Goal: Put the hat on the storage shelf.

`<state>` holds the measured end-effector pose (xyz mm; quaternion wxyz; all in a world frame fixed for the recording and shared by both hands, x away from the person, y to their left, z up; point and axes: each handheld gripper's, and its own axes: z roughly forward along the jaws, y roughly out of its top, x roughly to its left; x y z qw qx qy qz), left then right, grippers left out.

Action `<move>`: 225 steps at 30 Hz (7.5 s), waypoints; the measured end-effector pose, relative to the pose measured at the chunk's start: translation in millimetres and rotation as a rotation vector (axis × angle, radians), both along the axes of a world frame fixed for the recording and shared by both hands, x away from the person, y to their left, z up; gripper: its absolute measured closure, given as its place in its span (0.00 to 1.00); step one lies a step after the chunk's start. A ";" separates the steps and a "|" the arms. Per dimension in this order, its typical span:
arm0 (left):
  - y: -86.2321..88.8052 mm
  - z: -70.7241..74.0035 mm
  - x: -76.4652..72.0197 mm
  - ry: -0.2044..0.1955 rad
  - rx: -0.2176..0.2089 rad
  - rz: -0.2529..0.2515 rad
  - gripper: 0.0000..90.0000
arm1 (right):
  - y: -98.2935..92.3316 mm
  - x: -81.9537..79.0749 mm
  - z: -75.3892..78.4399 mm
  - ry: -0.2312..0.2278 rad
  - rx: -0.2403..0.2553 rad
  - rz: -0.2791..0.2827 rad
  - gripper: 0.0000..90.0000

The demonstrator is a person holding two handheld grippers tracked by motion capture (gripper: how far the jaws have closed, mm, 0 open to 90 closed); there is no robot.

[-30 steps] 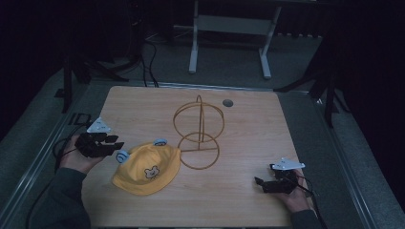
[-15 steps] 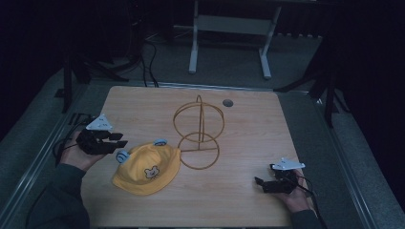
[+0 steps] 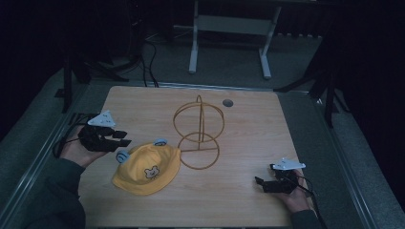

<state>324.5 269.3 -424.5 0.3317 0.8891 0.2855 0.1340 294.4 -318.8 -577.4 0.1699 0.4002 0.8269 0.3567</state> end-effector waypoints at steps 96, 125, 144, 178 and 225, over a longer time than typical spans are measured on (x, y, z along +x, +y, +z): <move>-8.9 60.5 13.5 0.046 0.203 -0.019 0.94 | -0.6 -0.5 0.1 -0.002 -0.001 0.004 0.15; 8.8 90.6 12.7 -0.021 0.110 -0.002 0.94 | -1.0 -0.7 0.2 -0.002 -0.003 0.008 0.15; 12.2 108.0 12.3 -0.063 0.050 -0.001 0.94 | -1.0 -0.8 0.2 -0.001 -0.003 0.008 0.15; 5.1 127.3 12.7 -0.094 0.040 -0.026 0.94 | -1.0 -0.7 0.2 -0.001 -0.003 0.008 0.15; -20.4 151.9 16.0 -0.146 -0.015 -0.104 0.94 | -1.1 -0.9 0.2 -0.001 -0.003 0.008 0.15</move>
